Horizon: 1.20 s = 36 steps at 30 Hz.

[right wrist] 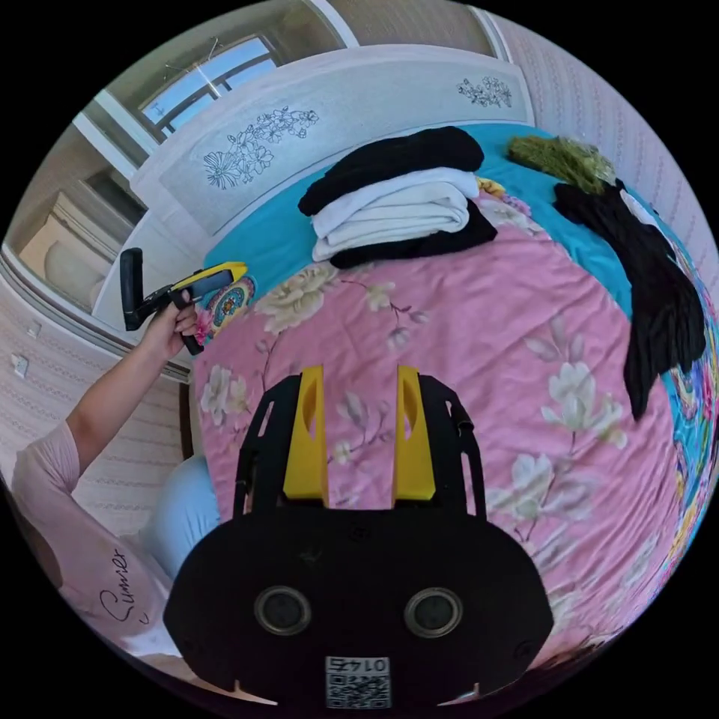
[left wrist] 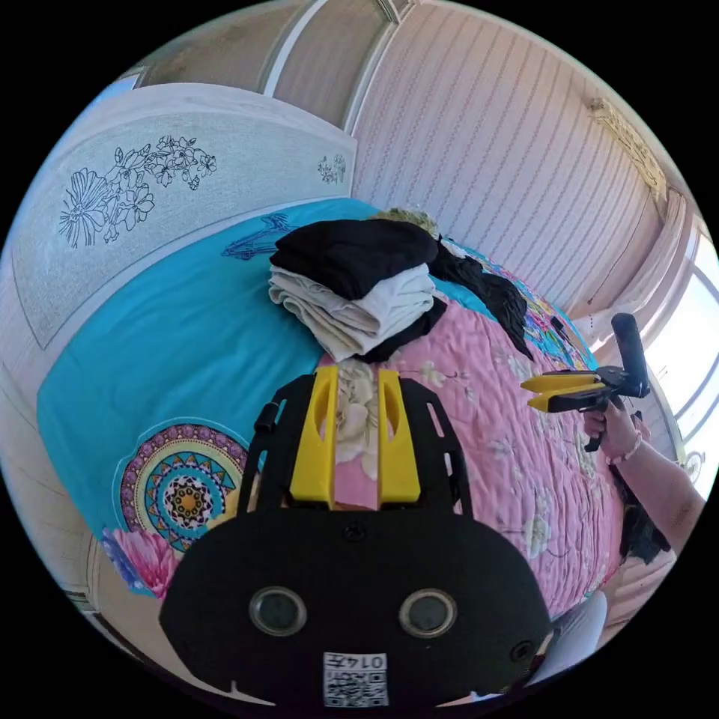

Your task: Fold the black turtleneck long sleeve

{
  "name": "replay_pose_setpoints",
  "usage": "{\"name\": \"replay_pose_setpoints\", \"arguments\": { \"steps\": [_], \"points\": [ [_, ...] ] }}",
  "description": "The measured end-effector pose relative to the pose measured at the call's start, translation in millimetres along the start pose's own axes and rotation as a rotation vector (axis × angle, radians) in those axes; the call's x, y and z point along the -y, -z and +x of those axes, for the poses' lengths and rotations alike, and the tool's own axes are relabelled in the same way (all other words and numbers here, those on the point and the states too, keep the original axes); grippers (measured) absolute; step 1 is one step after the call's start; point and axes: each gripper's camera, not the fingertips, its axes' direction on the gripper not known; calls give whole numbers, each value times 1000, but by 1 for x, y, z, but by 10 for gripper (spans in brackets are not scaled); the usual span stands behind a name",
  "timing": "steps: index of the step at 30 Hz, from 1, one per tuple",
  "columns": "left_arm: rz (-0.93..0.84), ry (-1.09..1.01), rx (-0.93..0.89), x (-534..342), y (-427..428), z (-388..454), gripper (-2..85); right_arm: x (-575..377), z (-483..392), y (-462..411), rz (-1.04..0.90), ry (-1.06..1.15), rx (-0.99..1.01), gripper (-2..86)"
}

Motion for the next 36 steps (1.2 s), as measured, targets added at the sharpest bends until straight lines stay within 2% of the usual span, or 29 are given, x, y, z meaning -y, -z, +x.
{"name": "replay_pose_setpoints", "arguments": {
  "steps": [5, 8, 12, 14, 16, 18, 23, 26, 29, 33, 35, 36],
  "points": [
    [60, -1, -19, 46, -16, -28, 98, 111, -48, -44, 122, 102, 11, 135],
    [81, -35, -29, 63, -25, -36, 99, 152, -58, -58, 188, 83, -11, 135],
    [22, -37, -74, 82, -41, -50, 77, 187, -58, -82, 219, 35, -34, 128],
    [-4, -15, -109, 84, -41, -56, 48, 201, -56, -106, 137, -8, -109, 87],
    [28, -64, -100, 84, -24, -50, 26, 200, -60, -107, 135, 4, -100, 47],
    [91, -185, -71, 79, 12, -27, 7, 191, -64, -99, 149, 34, -89, 19],
    [140, -406, -220, 36, 103, 44, -6, 100, -67, -29, 281, 51, 2, 1],
    [30, -491, -404, -47, 154, 93, -7, 1, -79, 8, 280, 31, 122, 0],
    [-163, -367, -605, -154, 180, 124, -6, -123, -107, 12, 166, -47, 120, -1],
    [-417, -254, -461, -269, 192, 150, -2, -262, -129, -28, -40, -271, 19, -2],
    [-428, -182, -444, -284, 207, 145, -1, -316, -137, -46, -69, -389, 105, -2],
    [-428, -153, -422, -287, 219, 141, -2, -324, -140, -48, -74, -406, 85, -2]
  ]
}}
